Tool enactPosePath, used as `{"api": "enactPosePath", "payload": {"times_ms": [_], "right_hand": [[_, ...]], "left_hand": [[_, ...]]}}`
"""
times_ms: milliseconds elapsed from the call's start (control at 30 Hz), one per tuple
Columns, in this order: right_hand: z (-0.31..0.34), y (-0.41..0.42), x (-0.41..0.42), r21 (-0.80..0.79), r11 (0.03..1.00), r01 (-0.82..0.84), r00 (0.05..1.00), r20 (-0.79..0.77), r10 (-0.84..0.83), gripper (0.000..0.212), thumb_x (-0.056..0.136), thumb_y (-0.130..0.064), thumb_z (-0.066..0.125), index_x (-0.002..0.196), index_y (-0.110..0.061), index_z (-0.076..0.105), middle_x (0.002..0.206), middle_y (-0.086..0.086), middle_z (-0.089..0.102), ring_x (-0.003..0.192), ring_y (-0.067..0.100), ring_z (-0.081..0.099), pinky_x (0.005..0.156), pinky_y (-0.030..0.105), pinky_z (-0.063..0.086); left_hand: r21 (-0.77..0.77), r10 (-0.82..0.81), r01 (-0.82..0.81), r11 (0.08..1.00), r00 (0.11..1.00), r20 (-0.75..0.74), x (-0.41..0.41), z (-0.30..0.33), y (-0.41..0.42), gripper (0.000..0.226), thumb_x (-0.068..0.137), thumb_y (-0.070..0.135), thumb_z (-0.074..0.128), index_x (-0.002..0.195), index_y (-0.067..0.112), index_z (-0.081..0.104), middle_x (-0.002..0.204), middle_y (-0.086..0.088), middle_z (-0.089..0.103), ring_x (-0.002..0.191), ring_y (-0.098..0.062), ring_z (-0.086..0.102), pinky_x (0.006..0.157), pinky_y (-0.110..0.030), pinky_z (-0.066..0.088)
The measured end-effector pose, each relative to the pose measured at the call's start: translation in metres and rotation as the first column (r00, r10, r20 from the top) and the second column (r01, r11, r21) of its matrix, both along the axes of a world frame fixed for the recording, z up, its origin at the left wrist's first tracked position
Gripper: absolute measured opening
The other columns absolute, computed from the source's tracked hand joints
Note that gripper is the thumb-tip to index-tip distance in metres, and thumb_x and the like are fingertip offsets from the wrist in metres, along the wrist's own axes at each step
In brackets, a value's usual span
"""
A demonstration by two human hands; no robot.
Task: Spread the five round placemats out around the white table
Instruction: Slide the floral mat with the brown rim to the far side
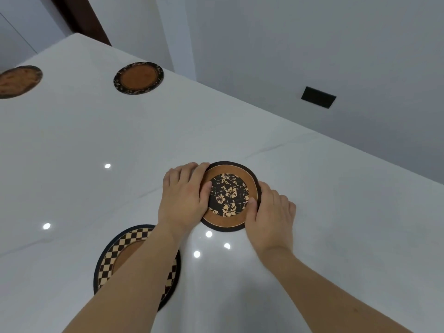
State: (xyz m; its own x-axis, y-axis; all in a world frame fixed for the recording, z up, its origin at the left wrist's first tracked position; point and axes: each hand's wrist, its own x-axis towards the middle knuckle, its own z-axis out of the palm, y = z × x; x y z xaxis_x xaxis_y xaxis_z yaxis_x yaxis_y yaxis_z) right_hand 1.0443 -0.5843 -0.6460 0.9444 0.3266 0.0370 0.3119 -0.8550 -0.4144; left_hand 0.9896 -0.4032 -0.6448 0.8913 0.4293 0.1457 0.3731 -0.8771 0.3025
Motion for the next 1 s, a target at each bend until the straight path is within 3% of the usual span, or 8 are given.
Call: {"api": "enactPosePath", "payload": {"times_ms": [233,467,667,900,1000], "right_hand": [[0.0019,0.0028,-0.0017,-0.005,1.0,0.024,1.0,-0.005,-0.024,0.024,0.094,-0.028,0.045,0.112,-0.016,0.056,0.099,0.002,0.062,0.092,0.024,0.051,0.088,0.037,0.036],[0.0027,0.0058,-0.002,-0.056,0.998,0.035,0.999,0.006,-0.035,0.021,0.096,-0.028,0.04,0.096,-0.015,0.056,0.091,0.002,0.059,0.087,0.024,0.05,0.084,0.039,0.037],[0.0008,0.0041,-0.0009,-0.003,0.999,0.038,0.999,0.013,-0.038,0.025,0.099,-0.027,0.033,0.092,-0.016,0.054,0.087,0.0,0.057,0.082,0.02,0.041,0.082,0.037,0.033],[-0.0009,0.0011,0.0009,0.022,0.999,0.034,0.999,0.002,-0.034,0.025,0.098,-0.028,0.033,0.092,-0.018,0.055,0.085,-0.003,0.056,0.083,0.02,0.045,0.082,0.036,0.033],[0.0005,-0.0036,0.0033,0.108,0.994,0.003,0.999,-0.042,0.002,0.023,0.098,-0.03,0.034,0.087,-0.022,0.053,0.08,-0.007,0.055,0.08,0.017,0.045,0.081,0.034,0.034]], "left_hand": [[0.038,0.021,-0.022,0.999,1.0,0.022,-0.0017,-0.0017,-0.0008,0.038,0.097,0.034,0.044,0.131,0.02,0.05,0.11,-0.004,0.056,0.101,-0.027,0.048,0.094,-0.041,0.036],[-0.041,0.095,-0.093,0.995,0.995,0.039,0.0,-0.0048,0.0016,0.025,0.096,0.034,0.045,0.111,0.018,0.057,0.095,0.002,0.064,0.086,-0.023,0.056,0.087,-0.037,0.032],[-0.073,0.124,-0.118,0.99,0.989,0.081,0.0002,-0.0075,0.0034,0.015,0.096,0.031,0.044,0.085,0.022,0.048,0.069,0.007,0.052,0.065,-0.019,0.048,0.078,-0.036,0.035],[-0.006,0.118,-0.118,0.993,0.992,0.036,0.0026,-0.0068,0.0009,0.022,0.097,0.032,0.04,0.081,0.021,0.05,0.071,0.005,0.051,0.068,-0.02,0.049,0.076,-0.038,0.035],[-0.021,0.14,-0.14,0.99,0.99,-0.003,0.0054,-0.0043,0.0015,0.02,0.096,0.03,0.043,0.084,0.018,0.053,0.074,0.004,0.054,0.073,-0.022,0.051,0.078,-0.039,0.033]]}}
